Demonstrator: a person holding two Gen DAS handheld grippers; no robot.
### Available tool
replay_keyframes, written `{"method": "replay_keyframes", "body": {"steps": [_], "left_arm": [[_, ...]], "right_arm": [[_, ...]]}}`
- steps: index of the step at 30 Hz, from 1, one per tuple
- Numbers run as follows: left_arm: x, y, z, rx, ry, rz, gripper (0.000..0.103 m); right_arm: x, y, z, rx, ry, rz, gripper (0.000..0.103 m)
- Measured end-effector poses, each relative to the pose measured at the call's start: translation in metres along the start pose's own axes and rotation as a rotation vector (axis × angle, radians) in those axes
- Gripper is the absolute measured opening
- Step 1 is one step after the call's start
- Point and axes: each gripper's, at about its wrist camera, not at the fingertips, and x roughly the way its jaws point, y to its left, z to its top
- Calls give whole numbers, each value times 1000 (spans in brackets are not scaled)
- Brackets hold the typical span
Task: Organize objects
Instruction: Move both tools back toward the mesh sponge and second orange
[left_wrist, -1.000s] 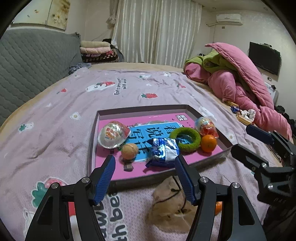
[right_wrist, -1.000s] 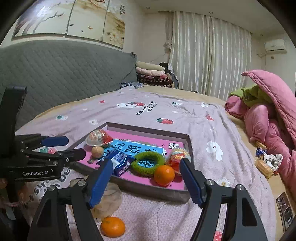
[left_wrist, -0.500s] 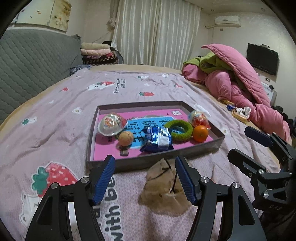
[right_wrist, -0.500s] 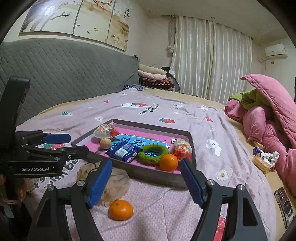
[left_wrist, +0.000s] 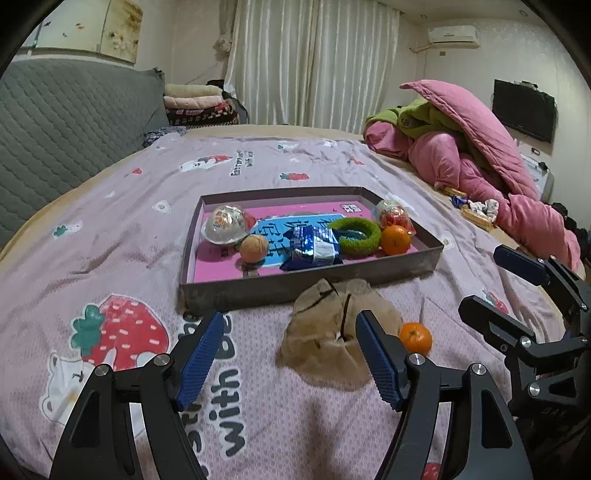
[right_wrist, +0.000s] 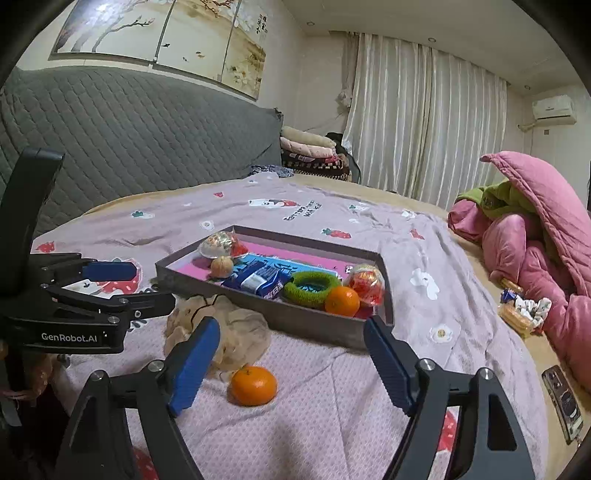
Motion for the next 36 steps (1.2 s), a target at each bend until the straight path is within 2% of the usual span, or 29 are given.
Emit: {"method": "replay_keyframes", "body": {"steps": [15, 21, 27, 36], "left_arm": [[-10, -14, -20, 35, 47, -16, 76], [-5, -20, -30, 40, 97, -25, 76], [-2, -24, -42, 39, 142, -43, 76], [6, -27, -46, 58, 160, -39, 76]], "right_arm": [[1, 12, -21, -18, 97, 28, 81], [3, 11, -31, -10, 144, 20, 81], [2, 13, -39, -11, 170, 21, 81], [4, 15, -44, -26, 183, 27, 81]]}}
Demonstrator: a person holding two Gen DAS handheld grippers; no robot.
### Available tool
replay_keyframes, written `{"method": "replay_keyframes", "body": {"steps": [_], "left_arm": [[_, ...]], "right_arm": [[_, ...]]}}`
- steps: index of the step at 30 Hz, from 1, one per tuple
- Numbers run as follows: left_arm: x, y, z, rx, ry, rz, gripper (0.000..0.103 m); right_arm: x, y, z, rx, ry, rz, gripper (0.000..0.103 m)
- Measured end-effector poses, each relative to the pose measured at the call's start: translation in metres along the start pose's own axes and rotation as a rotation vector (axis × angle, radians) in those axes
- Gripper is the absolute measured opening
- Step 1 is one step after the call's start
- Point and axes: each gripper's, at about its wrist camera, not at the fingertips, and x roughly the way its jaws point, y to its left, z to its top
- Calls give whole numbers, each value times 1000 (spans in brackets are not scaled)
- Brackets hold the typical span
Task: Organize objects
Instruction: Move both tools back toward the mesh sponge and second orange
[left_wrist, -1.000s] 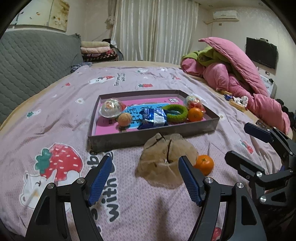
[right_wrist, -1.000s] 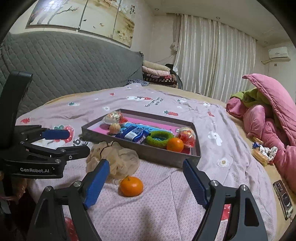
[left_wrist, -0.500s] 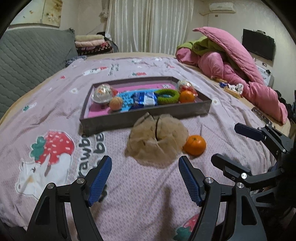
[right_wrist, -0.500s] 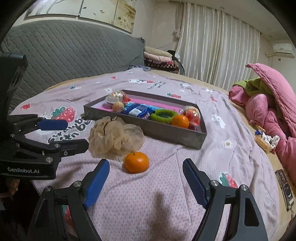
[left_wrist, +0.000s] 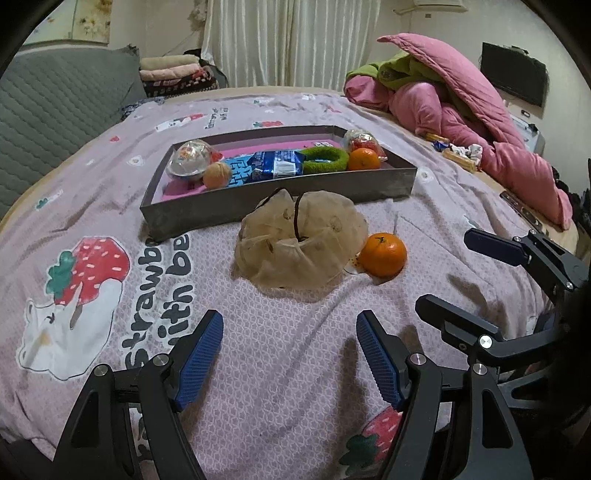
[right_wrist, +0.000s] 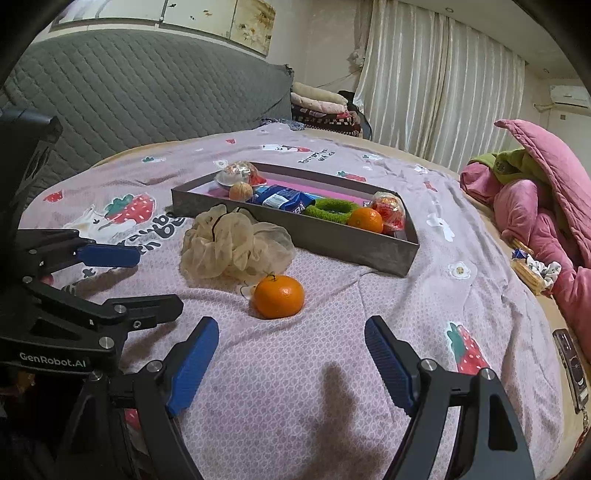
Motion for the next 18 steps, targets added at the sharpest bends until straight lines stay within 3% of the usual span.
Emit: {"method": "replay_keyframes", "body": {"steps": [18], "left_arm": [[26, 9, 15, -32, 11, -17, 76]], "right_arm": [[20, 0, 2, -9, 32, 8, 81]]}}
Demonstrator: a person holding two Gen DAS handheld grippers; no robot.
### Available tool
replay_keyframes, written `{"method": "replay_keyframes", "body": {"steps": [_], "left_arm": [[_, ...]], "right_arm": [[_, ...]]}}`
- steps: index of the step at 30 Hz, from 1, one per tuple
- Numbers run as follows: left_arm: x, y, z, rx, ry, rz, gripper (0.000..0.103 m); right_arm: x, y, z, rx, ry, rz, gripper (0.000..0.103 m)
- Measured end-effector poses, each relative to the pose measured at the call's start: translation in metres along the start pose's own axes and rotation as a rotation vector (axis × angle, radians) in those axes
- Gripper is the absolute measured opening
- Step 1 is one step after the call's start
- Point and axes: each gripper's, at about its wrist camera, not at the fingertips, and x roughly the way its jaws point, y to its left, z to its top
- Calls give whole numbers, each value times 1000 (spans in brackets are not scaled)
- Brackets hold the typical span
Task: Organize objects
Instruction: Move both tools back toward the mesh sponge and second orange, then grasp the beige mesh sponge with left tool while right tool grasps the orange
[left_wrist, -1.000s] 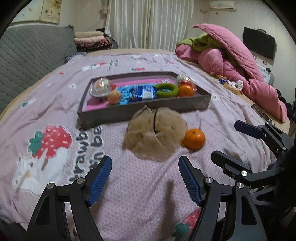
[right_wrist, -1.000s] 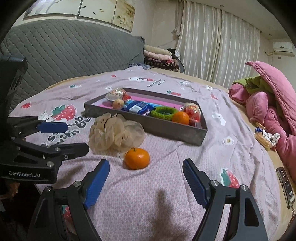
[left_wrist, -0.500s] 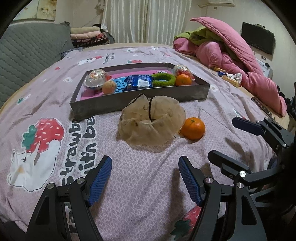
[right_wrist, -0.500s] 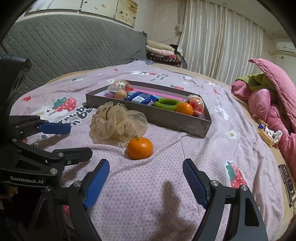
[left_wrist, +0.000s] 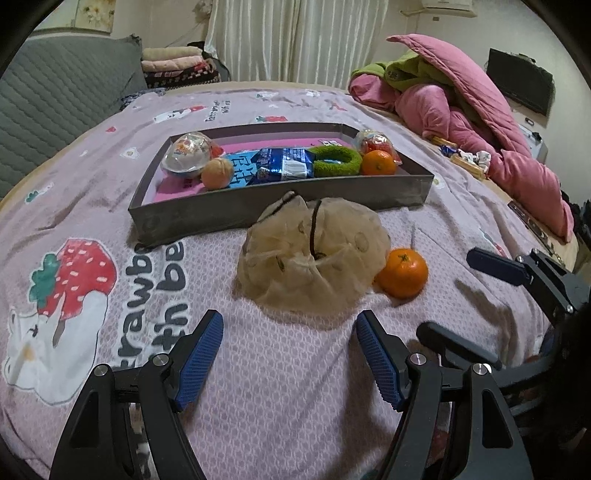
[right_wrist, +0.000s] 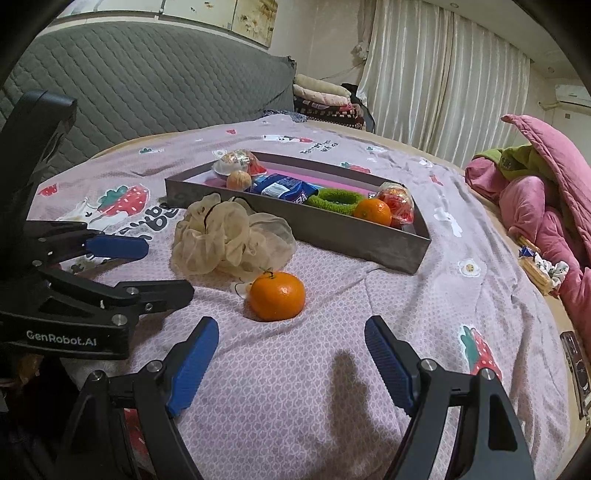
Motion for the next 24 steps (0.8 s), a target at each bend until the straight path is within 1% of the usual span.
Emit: {"method": "replay_keyframes", "body": {"steps": [8, 13, 19, 24], "left_arm": [[13, 4, 13, -25, 6, -13, 76], [20, 4, 17, -28, 14, -26, 76], [25, 4, 25, -29, 5, -35, 76], [29, 8, 30, -48, 12, -54, 76]], "right_arm": [[10, 2, 4, -15, 8, 9, 81], [17, 3, 7, -18, 10, 1, 81], [24, 1, 8, -17, 14, -16, 81], [27, -1, 10, -18, 9, -26, 78]]}}
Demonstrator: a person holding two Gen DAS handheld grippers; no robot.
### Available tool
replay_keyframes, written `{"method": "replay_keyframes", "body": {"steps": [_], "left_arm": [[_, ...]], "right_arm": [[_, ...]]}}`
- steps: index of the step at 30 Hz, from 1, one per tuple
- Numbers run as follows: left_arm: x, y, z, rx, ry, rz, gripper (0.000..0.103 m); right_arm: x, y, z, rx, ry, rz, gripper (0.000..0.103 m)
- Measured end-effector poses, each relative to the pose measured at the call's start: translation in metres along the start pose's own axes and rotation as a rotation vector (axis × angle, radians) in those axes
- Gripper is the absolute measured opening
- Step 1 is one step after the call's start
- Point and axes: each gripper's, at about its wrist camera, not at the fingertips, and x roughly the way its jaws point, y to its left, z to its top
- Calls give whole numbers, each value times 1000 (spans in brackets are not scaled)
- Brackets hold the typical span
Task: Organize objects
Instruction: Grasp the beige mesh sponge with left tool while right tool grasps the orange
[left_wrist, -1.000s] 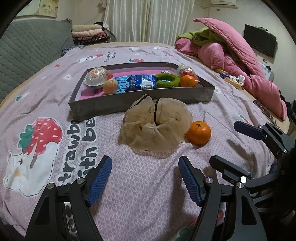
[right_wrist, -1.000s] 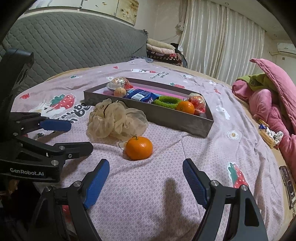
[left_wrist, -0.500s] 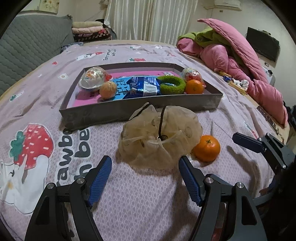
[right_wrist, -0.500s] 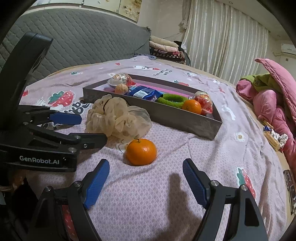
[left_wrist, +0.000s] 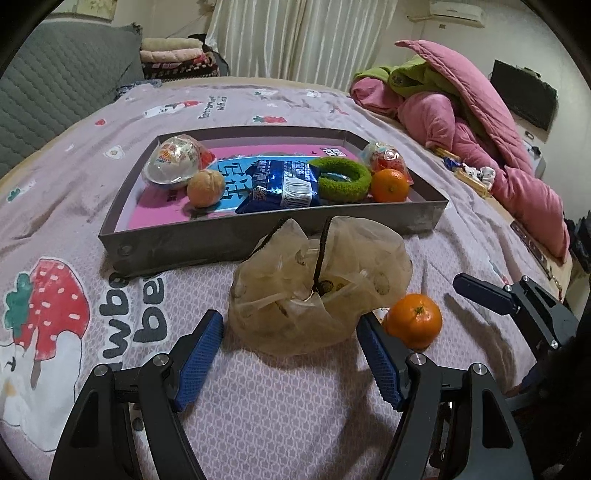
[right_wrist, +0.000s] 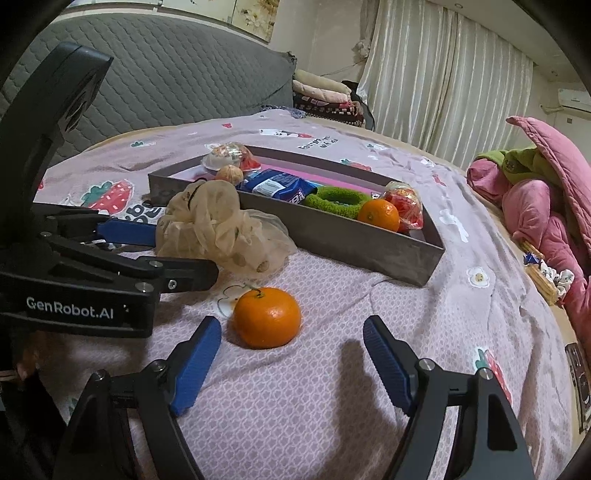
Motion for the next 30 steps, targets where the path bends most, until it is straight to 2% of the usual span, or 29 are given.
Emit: {"method": "replay_keyframes", "body": {"steps": [10, 23, 27, 30], "left_arm": [[9, 8, 8, -28, 14, -19, 76], [19, 10, 20, -38, 1, -19, 76], [21, 12, 23, -48, -5, -32, 76], [23, 12, 25, -45, -4, -22, 62]], "right_arm": [[10, 1, 7, -25, -4, 7, 67], [21, 6, 12, -28, 19, 60, 40], [20, 6, 11, -20, 22, 67, 39], [19, 4, 11, -9, 24, 73, 38]]}}
